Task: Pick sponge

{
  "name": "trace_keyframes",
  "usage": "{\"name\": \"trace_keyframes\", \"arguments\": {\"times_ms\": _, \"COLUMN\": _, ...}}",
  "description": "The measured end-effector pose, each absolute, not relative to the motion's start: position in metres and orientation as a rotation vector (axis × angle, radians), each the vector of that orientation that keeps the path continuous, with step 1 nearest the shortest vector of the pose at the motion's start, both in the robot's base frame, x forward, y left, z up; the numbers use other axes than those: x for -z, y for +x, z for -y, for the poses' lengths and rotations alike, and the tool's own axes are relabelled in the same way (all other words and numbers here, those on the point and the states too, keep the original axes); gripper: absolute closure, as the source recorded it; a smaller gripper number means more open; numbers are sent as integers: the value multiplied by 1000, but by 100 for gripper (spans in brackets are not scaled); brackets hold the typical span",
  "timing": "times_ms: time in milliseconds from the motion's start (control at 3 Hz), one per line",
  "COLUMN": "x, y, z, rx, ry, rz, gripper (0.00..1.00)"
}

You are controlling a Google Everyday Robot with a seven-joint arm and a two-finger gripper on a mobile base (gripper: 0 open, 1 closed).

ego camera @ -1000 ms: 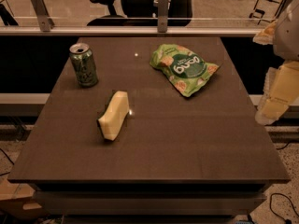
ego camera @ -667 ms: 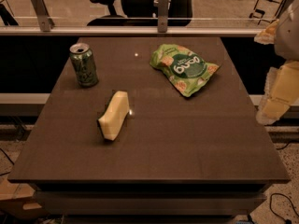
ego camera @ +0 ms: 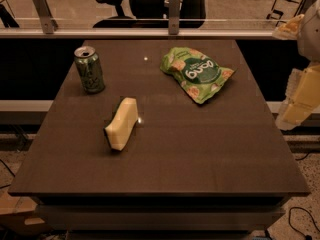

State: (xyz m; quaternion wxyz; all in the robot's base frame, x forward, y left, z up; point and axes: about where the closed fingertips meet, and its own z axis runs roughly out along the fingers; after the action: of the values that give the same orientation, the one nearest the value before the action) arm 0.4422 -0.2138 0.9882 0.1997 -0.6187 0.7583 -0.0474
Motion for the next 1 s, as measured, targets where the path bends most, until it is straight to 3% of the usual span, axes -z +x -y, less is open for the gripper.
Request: {"name": "trace_keyframes", "arguments": {"times_ms": 1000, "x": -978, "y": 463, "z": 193, "rx": 134, "ry": -1994, "rz": -1593, "gripper": 0}}
